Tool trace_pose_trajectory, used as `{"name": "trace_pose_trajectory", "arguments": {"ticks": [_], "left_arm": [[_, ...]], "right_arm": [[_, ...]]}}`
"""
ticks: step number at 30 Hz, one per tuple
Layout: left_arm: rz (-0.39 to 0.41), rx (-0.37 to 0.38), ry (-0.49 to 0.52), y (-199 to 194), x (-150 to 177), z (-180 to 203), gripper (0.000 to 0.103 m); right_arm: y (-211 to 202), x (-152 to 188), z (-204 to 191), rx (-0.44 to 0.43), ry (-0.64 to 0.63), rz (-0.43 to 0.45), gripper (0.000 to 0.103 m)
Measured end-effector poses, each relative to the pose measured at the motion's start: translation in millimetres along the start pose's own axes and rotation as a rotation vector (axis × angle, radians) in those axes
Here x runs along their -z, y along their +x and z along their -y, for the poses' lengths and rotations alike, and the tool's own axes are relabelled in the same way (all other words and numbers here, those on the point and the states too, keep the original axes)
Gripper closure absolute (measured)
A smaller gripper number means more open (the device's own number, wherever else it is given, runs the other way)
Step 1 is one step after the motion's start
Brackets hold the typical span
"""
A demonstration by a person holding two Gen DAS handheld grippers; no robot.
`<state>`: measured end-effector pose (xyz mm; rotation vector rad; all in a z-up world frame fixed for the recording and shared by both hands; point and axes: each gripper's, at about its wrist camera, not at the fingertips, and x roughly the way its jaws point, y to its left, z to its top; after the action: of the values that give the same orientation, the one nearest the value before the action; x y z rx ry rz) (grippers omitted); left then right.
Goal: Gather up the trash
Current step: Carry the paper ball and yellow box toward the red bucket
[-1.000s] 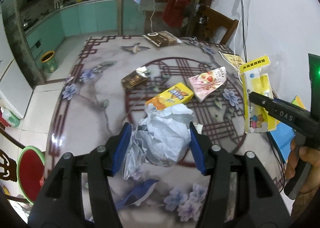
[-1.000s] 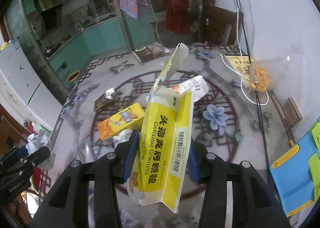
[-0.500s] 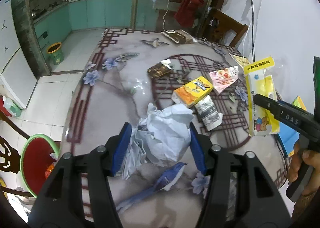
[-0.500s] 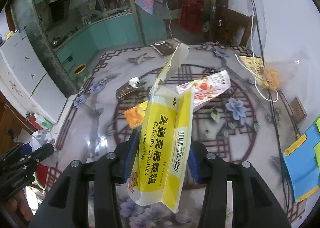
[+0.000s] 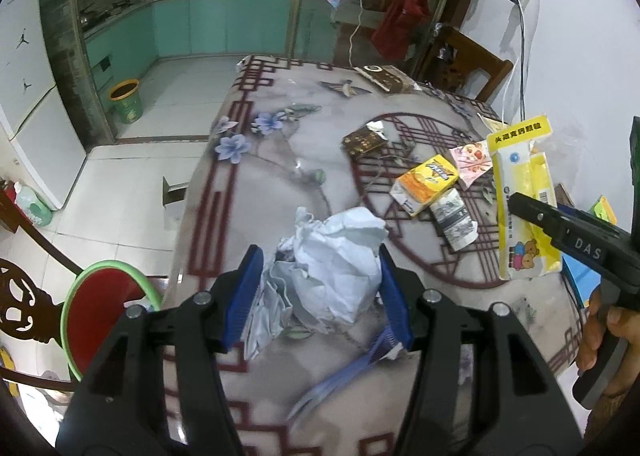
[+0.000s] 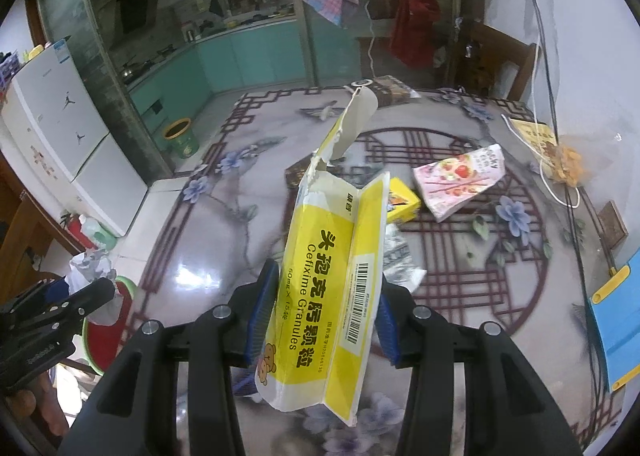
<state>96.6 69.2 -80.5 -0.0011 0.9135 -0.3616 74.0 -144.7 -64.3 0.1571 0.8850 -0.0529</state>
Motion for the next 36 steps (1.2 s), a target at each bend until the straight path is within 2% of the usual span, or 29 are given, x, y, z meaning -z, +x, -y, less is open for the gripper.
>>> {"name": "trace_pose_trajectory", "arguments": {"ticks": [19,27,36], "left_arm": [[0.011,-0.066,-0.075,-21.1,13.4,-78.5,0.049],[0.000,-0.127,-0.175,-27.4,31.4,-125.7,0.049],[0.003,-0.204,-0.277,-42.2,46.3,-180.7,0.049]], "right_arm": [[11.8,5.9,-86.2,-0.087,-0.079,-0.011,0.059],[34.5,8.7,-126.8,-0.134,-0.145,-0.061,0.059],[55.3,9.9,-192.8,-0.208,-0.259,-0.099,0.059]]}}
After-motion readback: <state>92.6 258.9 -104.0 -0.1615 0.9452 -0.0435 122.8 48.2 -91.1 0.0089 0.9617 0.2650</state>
